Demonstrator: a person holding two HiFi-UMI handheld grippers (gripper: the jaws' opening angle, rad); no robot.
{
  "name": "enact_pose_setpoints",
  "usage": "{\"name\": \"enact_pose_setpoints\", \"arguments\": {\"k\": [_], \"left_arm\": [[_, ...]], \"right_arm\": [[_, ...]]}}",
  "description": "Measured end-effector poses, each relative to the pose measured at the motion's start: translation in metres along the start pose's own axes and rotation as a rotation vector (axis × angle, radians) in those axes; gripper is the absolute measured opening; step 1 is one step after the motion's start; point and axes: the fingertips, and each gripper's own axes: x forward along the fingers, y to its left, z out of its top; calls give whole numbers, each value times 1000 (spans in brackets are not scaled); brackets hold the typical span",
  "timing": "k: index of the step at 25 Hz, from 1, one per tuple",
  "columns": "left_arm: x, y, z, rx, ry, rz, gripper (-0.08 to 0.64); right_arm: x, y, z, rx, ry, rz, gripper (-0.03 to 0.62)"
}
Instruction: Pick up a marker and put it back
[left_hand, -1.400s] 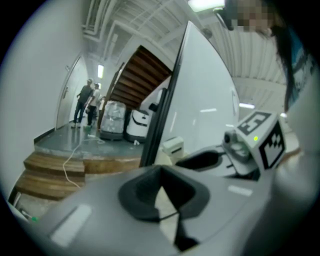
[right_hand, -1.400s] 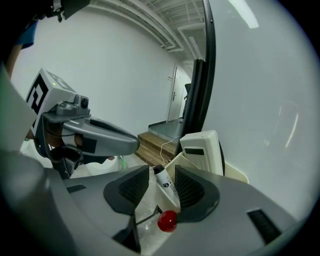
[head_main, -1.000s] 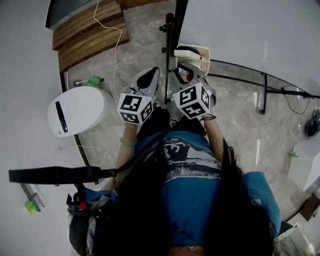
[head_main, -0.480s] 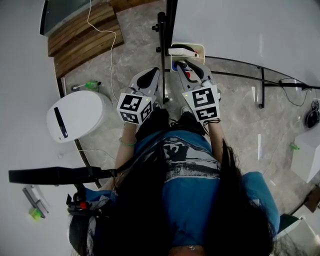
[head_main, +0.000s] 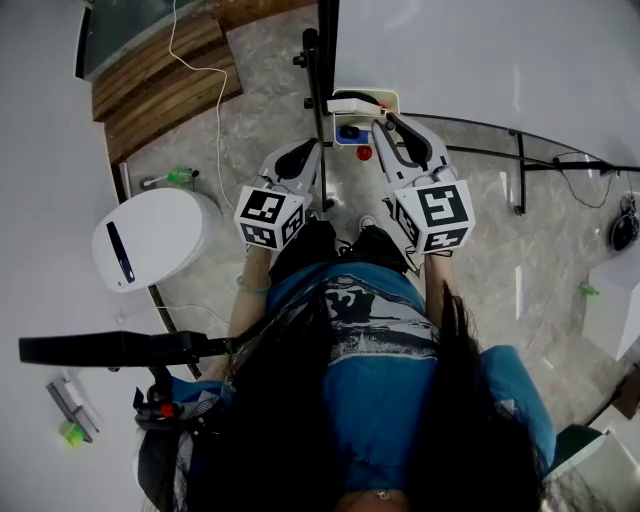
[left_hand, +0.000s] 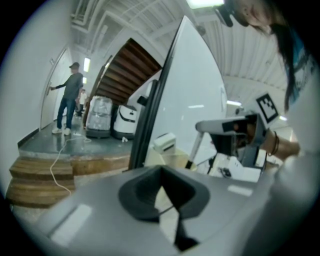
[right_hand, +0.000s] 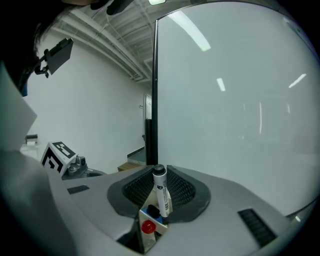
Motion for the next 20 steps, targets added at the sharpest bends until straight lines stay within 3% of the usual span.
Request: {"name": "enact_pose_setpoints", "arguments": {"k": [6,16,20], "left_arm": [[1,2,0,-87,-12,1,2],[1,-7,4,-10,-1,-14,0],[-1,-7,9,-28,-29,-5,0]], "right_arm": [[-14,-7,16,19,-50,-10,84],[-31,-16,28,65,-103,-17,83],[-33,-15,30,54,-104,-19,83]]}}
